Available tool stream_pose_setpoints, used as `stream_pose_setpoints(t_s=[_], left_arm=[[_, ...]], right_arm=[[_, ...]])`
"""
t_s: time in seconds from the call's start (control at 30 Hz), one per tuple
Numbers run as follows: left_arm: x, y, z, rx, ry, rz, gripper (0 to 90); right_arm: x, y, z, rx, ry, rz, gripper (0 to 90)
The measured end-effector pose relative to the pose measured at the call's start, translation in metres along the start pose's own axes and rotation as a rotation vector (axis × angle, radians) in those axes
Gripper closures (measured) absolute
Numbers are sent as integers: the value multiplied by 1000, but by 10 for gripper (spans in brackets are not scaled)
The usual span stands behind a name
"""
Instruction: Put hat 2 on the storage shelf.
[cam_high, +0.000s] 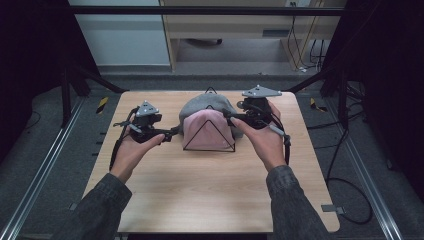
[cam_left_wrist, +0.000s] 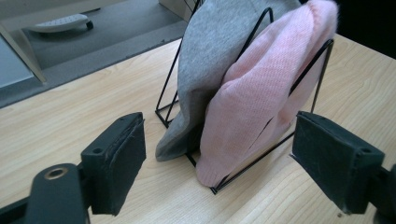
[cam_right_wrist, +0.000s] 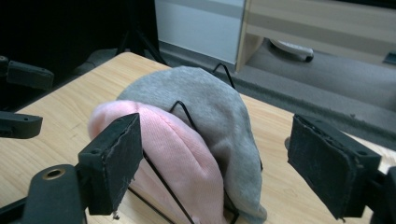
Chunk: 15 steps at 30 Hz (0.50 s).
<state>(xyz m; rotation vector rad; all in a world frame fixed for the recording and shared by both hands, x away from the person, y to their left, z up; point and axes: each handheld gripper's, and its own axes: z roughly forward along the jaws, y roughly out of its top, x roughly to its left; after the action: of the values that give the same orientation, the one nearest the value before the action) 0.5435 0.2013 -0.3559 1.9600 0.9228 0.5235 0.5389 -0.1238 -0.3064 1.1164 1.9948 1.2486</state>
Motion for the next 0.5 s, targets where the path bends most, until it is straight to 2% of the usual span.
stream_pose_setpoints(t_s=[0.13, 0.23, 0.27, 0.37, 0.43, 0.5], left_arm=[[0, -2, -11, -16, -15, 5, 127], [1, -8, -17, 0, -20, 21, 88], [1, -10, -19, 10, -23, 31, 88], [2, -16, -25, 16, -16, 36, 71], [1, -20, -30, 27, -11, 57, 67], [1, -24, -34, 35, 3, 69, 57]], right_arm=[[0, -5, -3, -5, 16, -18, 148], [-2, -20, -9, -1, 15, -31, 129], [-2, -20, -9, -1, 15, -31, 129], [-7, -33, -16, 8, 10, -43, 110], [-11, -41, -23, 1, 9, -46, 98], [-16, -50, -30, -6, 11, -33, 85]])
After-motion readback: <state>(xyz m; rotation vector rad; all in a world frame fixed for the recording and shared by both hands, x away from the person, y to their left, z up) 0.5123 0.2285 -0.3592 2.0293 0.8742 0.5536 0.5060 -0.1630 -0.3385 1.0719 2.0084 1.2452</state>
